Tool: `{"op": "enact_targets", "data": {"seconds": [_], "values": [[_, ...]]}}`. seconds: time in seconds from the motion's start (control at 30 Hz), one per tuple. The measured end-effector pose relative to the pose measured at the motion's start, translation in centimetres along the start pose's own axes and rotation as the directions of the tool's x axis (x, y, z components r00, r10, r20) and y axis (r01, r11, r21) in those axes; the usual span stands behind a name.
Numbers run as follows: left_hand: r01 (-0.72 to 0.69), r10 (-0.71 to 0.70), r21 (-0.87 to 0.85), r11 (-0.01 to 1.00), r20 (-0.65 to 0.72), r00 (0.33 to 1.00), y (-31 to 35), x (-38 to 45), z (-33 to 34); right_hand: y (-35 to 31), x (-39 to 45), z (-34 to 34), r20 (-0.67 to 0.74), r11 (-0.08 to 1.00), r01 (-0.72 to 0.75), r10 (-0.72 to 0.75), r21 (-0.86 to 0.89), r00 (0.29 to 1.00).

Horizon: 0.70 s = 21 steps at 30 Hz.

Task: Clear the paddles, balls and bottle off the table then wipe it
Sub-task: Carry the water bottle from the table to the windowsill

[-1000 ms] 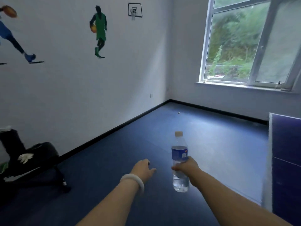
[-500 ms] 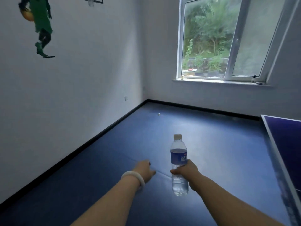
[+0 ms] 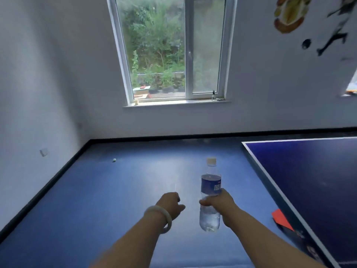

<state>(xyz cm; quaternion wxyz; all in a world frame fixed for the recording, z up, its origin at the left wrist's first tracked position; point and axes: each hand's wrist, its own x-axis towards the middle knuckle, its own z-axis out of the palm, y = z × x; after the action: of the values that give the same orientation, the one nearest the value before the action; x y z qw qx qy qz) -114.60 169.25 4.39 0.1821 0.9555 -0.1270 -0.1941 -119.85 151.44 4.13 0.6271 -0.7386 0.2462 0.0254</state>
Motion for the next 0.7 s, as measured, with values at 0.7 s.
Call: {"op": "enact_targets", "data": {"seconds": [0.7], "values": [[-0.166, 0.166, -0.018, 0.986, 0.003, 0.986, 14.6, 57.5, -15.4, -17.6, 54.6, -9.9, -0.222, 0.995, 0.018, 0.004, 0.098, 0.975]]}}
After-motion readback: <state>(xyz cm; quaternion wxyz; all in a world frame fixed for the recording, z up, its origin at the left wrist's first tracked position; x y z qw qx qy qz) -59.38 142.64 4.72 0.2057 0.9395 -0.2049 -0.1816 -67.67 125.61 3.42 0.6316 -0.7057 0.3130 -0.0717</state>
